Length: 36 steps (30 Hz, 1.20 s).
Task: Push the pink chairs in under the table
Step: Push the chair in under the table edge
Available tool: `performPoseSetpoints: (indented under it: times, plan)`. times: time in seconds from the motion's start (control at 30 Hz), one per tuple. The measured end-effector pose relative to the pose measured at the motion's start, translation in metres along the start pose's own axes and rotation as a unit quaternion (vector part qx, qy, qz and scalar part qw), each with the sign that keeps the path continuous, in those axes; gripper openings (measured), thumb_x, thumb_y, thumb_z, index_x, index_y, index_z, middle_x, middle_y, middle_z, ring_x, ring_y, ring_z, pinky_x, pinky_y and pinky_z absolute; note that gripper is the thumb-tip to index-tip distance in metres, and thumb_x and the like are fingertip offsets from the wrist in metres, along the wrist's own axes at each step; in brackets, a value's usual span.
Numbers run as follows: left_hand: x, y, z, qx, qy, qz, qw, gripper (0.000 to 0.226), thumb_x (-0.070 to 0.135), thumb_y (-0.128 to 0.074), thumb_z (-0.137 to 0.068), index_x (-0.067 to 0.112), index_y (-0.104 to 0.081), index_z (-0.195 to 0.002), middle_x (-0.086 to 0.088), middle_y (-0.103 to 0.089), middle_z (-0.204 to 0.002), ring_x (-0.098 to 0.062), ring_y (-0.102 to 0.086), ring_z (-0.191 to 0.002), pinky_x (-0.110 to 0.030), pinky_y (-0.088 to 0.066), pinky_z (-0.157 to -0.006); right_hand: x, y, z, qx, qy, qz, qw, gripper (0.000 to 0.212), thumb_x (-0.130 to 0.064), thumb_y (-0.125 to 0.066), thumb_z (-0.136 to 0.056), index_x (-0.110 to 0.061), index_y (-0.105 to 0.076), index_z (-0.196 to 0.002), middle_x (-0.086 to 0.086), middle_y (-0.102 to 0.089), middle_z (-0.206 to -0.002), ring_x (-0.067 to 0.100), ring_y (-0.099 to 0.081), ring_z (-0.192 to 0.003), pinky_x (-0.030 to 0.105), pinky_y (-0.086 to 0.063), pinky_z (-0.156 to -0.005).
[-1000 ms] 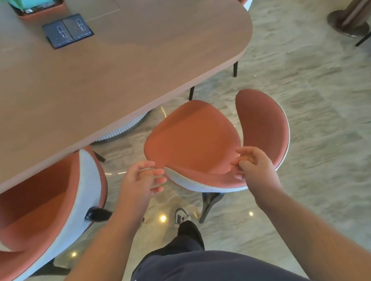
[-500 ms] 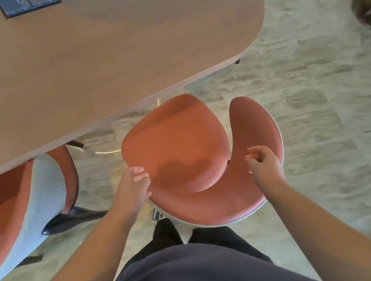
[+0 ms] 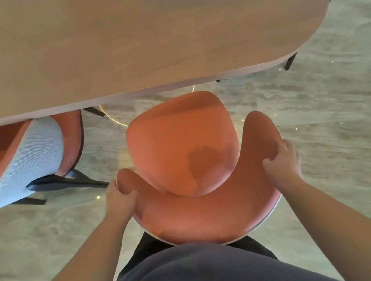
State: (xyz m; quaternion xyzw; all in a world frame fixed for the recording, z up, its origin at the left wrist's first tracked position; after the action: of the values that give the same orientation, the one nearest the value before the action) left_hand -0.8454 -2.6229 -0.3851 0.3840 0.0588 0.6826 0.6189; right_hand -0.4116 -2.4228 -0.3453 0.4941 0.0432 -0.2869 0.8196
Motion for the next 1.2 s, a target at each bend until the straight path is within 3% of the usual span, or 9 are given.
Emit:
performPoseSetpoints:
  times: [0.07, 0.17, 0.3, 0.47, 0.57, 0.73, 0.9, 1.1, 1.2]
  plan:
    - [-0.014, -0.008, 0.002, 0.005, 0.038, 0.047, 0.998, 0.086, 0.013, -0.072, -0.091, 0.006, -0.02, -0.16, -0.018, -0.038, -0.159, -0.038, -0.043, -0.142, -0.049, -0.041, -0.112, 0.014, -0.005, -0.01, -0.025, -0.04, -0.006, 0.999, 0.084, -0.015, -0.056, -0.085, -0.025, -0.021, -0.161, 0.006, -0.021, -0.167, 0.037, -0.028, -0.148, 0.056, -0.032, -0.116]
    - [-0.027, -0.019, -0.001, 0.008, 0.079, 0.135, 0.988, 0.084, 0.016, -0.078, -0.089, 0.005, -0.028, -0.155, -0.019, -0.049, -0.149, -0.037, -0.053, -0.13, -0.05, -0.046, -0.107, 0.029, -0.016, -0.024, -0.047, -0.07, -0.051, 0.995, 0.091, -0.025, -0.065, -0.088, -0.024, -0.011, -0.161, 0.016, -0.035, -0.158, 0.042, -0.044, -0.137, 0.054, -0.045, -0.104]
    - [-0.034, -0.026, -0.016, 0.025, 0.099, 0.173, 0.98, 0.082, 0.019, -0.085, -0.083, 0.001, -0.039, -0.148, -0.021, -0.057, -0.14, -0.039, -0.06, -0.123, -0.055, -0.049, -0.104, 0.037, -0.017, -0.046, -0.041, -0.089, -0.073, 0.993, 0.093, -0.045, -0.079, -0.079, -0.016, -0.029, -0.151, 0.016, -0.058, -0.138, 0.042, -0.061, -0.118, 0.044, -0.048, -0.086]
    - [-0.053, -0.033, -0.027, 0.067, 0.147, 0.206, 0.965, 0.076, 0.02, -0.09, -0.075, -0.002, -0.051, -0.136, -0.022, -0.064, -0.126, -0.041, -0.066, -0.11, -0.056, -0.055, -0.096, 0.051, -0.022, -0.072, -0.071, -0.133, -0.132, 0.98, 0.103, -0.052, -0.087, -0.058, -0.014, -0.046, -0.144, 0.01, -0.065, -0.127, 0.038, -0.065, -0.112, 0.056, -0.054, -0.096]
    - [-0.059, -0.034, -0.032, 0.09, 0.151, 0.2, 0.964, 0.063, 0.018, -0.088, -0.076, 0.003, -0.056, -0.128, -0.02, -0.068, -0.118, -0.039, -0.068, -0.1, -0.054, -0.057, -0.091, 0.055, -0.025, -0.078, -0.064, -0.131, -0.147, 0.978, 0.085, -0.048, -0.084, -0.055, -0.019, -0.056, -0.129, 0.007, -0.069, -0.114, 0.036, -0.068, -0.102, 0.056, -0.057, -0.091]
    - [-0.063, -0.028, -0.035, 0.094, 0.135, 0.149, 0.975, 0.039, 0.019, -0.082, -0.078, 0.015, -0.059, -0.109, -0.012, -0.069, -0.105, -0.037, -0.068, -0.094, -0.054, -0.058, -0.089, 0.05, -0.022, -0.076, -0.033, -0.102, -0.146, 0.983, 0.027, -0.03, -0.077, -0.07, -0.028, -0.058, -0.089, 0.002, -0.071, -0.096, 0.029, -0.067, -0.084, 0.056, -0.058, -0.086]
    - [-0.041, -0.007, -0.054, 0.095, 0.101, 0.144, 0.98, 0.035, 0.018, -0.078, -0.08, 0.015, -0.062, -0.111, -0.003, -0.068, -0.093, -0.03, -0.069, -0.085, -0.046, -0.058, -0.079, 0.022, -0.015, -0.079, -0.012, -0.082, -0.149, 0.985, 0.022, -0.03, -0.072, -0.069, -0.027, -0.058, -0.086, 0.001, -0.071, -0.088, 0.03, -0.068, -0.08, 0.055, -0.058, -0.083]
    - [0.004, 0.024, -0.094, 0.101, 0.068, 0.119, 0.985, 0.029, 0.019, -0.077, -0.08, 0.016, -0.062, -0.104, -0.009, -0.069, -0.097, -0.035, -0.069, -0.09, -0.052, -0.058, -0.087, -0.025, -0.013, -0.092, -0.008, -0.064, -0.148, 0.987, 0.021, -0.025, -0.071, -0.074, -0.026, -0.056, -0.089, 0.005, -0.069, -0.089, 0.033, -0.067, -0.081, 0.055, -0.059, -0.081]
    - [0.029, 0.038, -0.114, 0.105, 0.046, 0.097, 0.989, 0.037, 0.02, -0.077, -0.081, 0.014, -0.064, -0.115, -0.004, -0.067, -0.092, -0.033, -0.067, -0.089, -0.048, -0.058, -0.086, -0.044, -0.018, -0.1, -0.002, -0.061, -0.15, 0.987, 0.022, -0.024, -0.07, -0.076, -0.024, -0.055, -0.093, 0.004, -0.068, -0.088, 0.03, -0.066, -0.078, 0.053, -0.059, -0.078]
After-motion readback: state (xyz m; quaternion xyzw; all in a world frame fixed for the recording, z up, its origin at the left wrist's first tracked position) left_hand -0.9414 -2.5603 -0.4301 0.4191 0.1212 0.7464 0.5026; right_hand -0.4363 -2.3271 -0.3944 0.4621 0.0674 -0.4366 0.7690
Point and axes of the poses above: each hand's wrist, its own z-axis away from the middle knuckle, its own y-axis out of the back of the hand, x = y × z, the point moved 8 cm from there along -z, towards the middle knuckle
